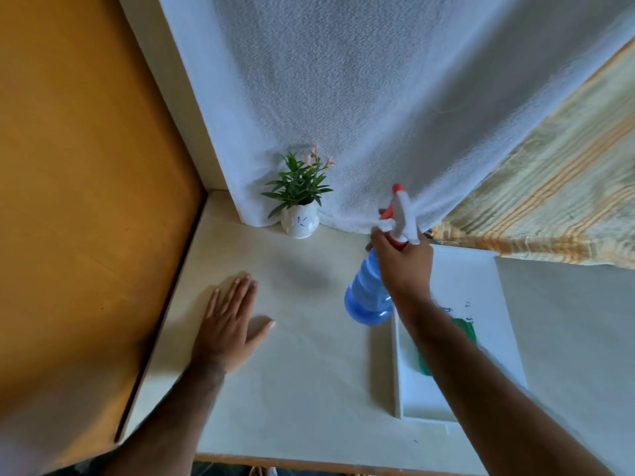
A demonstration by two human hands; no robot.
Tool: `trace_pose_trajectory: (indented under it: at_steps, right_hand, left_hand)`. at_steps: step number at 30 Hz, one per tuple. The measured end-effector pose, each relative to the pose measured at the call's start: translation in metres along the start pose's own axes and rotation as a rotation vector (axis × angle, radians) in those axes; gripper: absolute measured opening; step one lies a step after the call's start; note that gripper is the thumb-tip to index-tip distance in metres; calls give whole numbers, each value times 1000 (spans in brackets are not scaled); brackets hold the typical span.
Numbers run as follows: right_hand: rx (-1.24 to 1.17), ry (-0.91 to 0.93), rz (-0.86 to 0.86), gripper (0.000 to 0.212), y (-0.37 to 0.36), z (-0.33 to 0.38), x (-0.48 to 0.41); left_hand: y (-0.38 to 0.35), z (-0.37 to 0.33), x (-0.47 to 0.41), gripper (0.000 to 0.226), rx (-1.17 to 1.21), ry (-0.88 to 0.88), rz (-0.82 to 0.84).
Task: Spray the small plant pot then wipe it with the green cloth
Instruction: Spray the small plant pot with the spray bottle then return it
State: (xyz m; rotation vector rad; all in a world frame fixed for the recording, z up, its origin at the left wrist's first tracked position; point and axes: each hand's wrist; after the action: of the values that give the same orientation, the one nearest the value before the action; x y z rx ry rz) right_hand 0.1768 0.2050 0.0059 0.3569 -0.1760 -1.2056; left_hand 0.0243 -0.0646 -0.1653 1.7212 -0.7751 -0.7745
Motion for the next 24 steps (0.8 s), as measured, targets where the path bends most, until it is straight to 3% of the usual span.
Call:
trace_pose_trajectory:
  at_steps: [6,12,16,24]
  right_hand:
    - [45,138,-156,34,52,-6,-42]
    - [101,142,-248,42,77,-44,-68]
    - [113,132,-250,31,79,-66,-76]
    - [114,162,-188,40,75,-80,-86]
  left_hand:
    - [0,-1,0,88,0,-18,-2]
    - [-3,-4,-1,89,-22,-36,-7]
    - [-4,-3,-2,88,-31,-43,4]
    - [-2,-2,-3,88,-49,-39,36]
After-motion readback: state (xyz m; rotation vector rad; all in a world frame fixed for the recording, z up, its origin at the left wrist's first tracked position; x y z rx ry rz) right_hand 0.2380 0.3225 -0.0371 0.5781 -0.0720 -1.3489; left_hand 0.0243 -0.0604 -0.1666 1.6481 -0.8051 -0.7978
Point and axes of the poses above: each hand's wrist, its own x-axis away from the middle knuckle, its own y-axis out of the back of the hand, z = x × y, and after that the axes turned 3 degrees about x, right-handed
